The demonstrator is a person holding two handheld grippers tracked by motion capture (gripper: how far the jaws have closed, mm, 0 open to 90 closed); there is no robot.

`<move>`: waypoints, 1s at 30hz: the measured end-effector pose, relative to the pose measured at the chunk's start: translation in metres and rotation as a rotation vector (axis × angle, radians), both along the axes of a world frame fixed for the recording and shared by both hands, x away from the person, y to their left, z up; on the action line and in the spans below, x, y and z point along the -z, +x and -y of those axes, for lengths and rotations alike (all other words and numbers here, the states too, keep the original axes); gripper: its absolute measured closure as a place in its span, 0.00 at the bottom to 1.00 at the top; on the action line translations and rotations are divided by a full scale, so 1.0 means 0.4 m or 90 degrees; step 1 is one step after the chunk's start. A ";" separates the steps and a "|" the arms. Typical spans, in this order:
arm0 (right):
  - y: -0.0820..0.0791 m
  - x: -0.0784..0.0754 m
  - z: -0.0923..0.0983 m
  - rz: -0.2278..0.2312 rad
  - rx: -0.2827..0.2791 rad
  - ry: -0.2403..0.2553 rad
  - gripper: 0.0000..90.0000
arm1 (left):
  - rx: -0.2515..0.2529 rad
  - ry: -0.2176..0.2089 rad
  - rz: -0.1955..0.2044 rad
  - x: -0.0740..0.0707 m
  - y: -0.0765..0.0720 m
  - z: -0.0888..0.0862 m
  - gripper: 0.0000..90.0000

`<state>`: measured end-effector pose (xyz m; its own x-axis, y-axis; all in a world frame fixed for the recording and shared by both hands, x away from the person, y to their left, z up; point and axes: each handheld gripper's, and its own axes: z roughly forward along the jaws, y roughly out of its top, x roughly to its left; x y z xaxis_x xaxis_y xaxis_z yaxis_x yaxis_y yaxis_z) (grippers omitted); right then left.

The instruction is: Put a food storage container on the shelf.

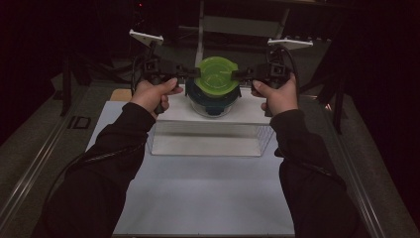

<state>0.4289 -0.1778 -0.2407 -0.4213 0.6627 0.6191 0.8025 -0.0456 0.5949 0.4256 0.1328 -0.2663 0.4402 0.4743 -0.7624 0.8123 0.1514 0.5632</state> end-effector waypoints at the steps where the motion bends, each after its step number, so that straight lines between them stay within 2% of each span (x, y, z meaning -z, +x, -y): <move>1: 0.004 0.001 0.000 -0.004 0.006 0.004 0.87 | -0.010 0.002 -0.001 0.002 0.005 0.003 0.86; 5: 0.015 0.001 -0.005 -0.003 0.013 0.001 0.86 | -0.017 -0.010 -0.007 0.011 0.014 0.001 0.84; 9: 0.033 0.000 -0.009 -0.015 0.019 0.001 0.85 | -0.019 -0.018 -0.012 0.021 0.024 -0.001 0.82; 10: 0.043 0.001 -0.012 -0.020 0.026 0.002 0.85 | -0.021 -0.028 -0.019 0.027 0.029 -0.002 0.79; 12: 0.046 0.002 -0.012 -0.023 0.027 0.005 0.85 | -0.023 -0.031 -0.021 0.030 0.031 -0.001 0.78; 13: 0.055 0.005 -0.012 -0.026 0.033 0.007 0.85 | -0.026 -0.037 -0.026 0.034 0.035 0.002 0.74; 15: 0.060 0.009 -0.010 -0.032 0.034 0.011 0.84 | -0.028 -0.034 -0.023 0.035 0.036 0.003 0.72; 16: 0.063 0.010 -0.009 -0.033 0.033 0.015 0.84 | -0.032 -0.022 -0.021 0.033 0.037 0.008 0.71; 22: 0.069 0.012 -0.009 -0.036 0.039 0.016 0.81 | -0.038 -0.012 -0.017 0.028 0.041 0.013 0.68; 26: 0.068 0.009 -0.005 -0.034 0.041 0.024 0.74 | -0.047 -0.012 -0.005 0.020 0.039 0.009 0.64; 28: 0.065 0.005 -0.002 -0.025 0.041 0.020 0.65 | -0.060 -0.016 -0.001 0.011 0.035 0.001 0.58; 30: 0.063 0.003 -0.002 -0.022 0.039 0.018 0.63 | -0.062 -0.013 0.004 0.009 0.031 -0.002 0.56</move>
<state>0.4540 -0.1772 -0.2420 -0.3588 0.6686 0.6514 0.8179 -0.1111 0.5645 0.4381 0.1338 -0.2699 0.3974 0.5001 -0.7694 0.7894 0.2412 0.5645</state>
